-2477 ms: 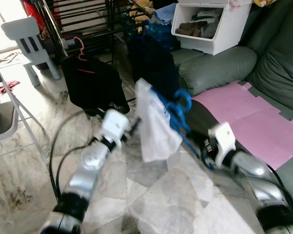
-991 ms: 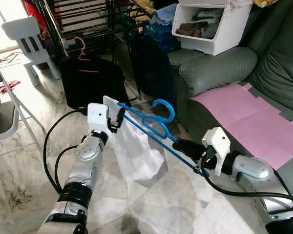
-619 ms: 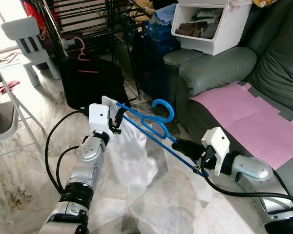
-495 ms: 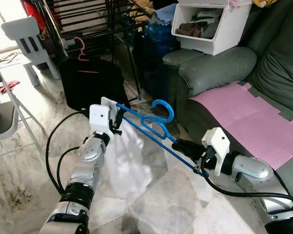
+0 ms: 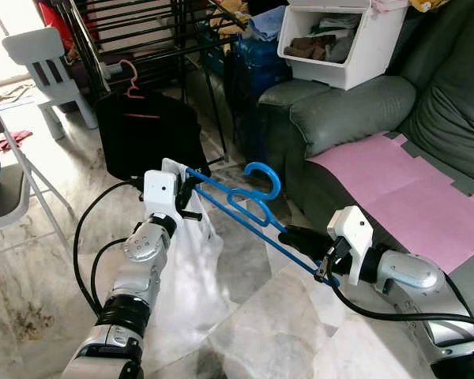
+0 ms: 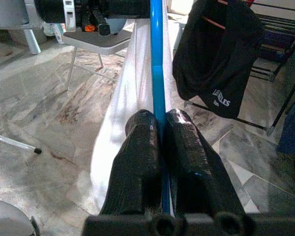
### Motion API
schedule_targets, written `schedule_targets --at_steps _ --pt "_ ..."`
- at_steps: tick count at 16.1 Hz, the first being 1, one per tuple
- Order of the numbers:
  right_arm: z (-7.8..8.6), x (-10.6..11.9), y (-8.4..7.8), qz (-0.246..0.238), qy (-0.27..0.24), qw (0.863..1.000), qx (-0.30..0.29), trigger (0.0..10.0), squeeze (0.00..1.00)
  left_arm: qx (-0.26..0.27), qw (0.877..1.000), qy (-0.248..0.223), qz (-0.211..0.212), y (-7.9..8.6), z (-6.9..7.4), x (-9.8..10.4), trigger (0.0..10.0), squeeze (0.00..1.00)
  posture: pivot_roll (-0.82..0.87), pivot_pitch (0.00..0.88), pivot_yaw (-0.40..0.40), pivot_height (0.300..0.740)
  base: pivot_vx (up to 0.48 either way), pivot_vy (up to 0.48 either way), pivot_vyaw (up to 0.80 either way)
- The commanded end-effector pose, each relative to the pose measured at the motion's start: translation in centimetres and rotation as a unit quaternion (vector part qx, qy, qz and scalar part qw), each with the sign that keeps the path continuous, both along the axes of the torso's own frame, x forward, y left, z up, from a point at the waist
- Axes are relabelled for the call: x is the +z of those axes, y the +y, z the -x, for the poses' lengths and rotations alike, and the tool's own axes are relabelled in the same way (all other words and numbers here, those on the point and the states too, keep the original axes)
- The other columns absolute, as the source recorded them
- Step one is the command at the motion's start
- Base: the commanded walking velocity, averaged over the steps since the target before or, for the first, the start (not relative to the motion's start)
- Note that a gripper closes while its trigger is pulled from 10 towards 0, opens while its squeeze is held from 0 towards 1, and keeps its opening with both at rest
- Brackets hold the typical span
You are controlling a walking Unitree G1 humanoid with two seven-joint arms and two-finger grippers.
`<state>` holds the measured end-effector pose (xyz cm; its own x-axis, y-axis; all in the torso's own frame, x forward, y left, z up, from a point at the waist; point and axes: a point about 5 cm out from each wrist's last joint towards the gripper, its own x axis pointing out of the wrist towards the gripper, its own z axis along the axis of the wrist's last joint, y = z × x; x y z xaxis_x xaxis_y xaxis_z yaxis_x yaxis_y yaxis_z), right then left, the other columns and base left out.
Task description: Hang hanger
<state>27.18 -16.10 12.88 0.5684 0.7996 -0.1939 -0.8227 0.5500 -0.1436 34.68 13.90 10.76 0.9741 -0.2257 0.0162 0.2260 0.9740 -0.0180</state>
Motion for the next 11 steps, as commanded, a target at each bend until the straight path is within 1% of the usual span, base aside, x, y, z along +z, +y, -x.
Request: schedule_targets --at_steps 1,7,9,11 --pt "0.0 1.3 0.4 -0.016 -0.028 0.999 0.015 10.0 0.00 0.002 1.000 -0.010 0.001 0.6 -0.2 0.5 0.0 0.00 -0.19 0.000 0.050 0.740 0.000 0.000 0.00" --pt "-0.2 1.0 0.1 -0.011 -0.023 1.000 0.008 10.0 0.00 -0.011 1.000 -0.023 0.007 0.6 -0.2 1.1 0.0 0.00 -0.18 0.000 0.045 0.740 0.000 0.000 0.00" --pt "-0.4 0.9 0.0 -0.006 -0.028 1.000 -0.005 10.0 0.00 -0.022 0.999 -0.027 0.004 0.5 -0.1 1.3 0.0 0.00 -0.18 0.000 0.044 0.740 0.000 0.000 0.00" --pt "-1.1 1.0 -0.2 0.004 -0.037 0.999 -0.027 10.0 0.00 -0.033 0.999 -0.033 -0.007 0.3 0.2 1.5 0.0 0.00 -0.18 0.000 0.044 0.740 0.000 0.000 0.00"
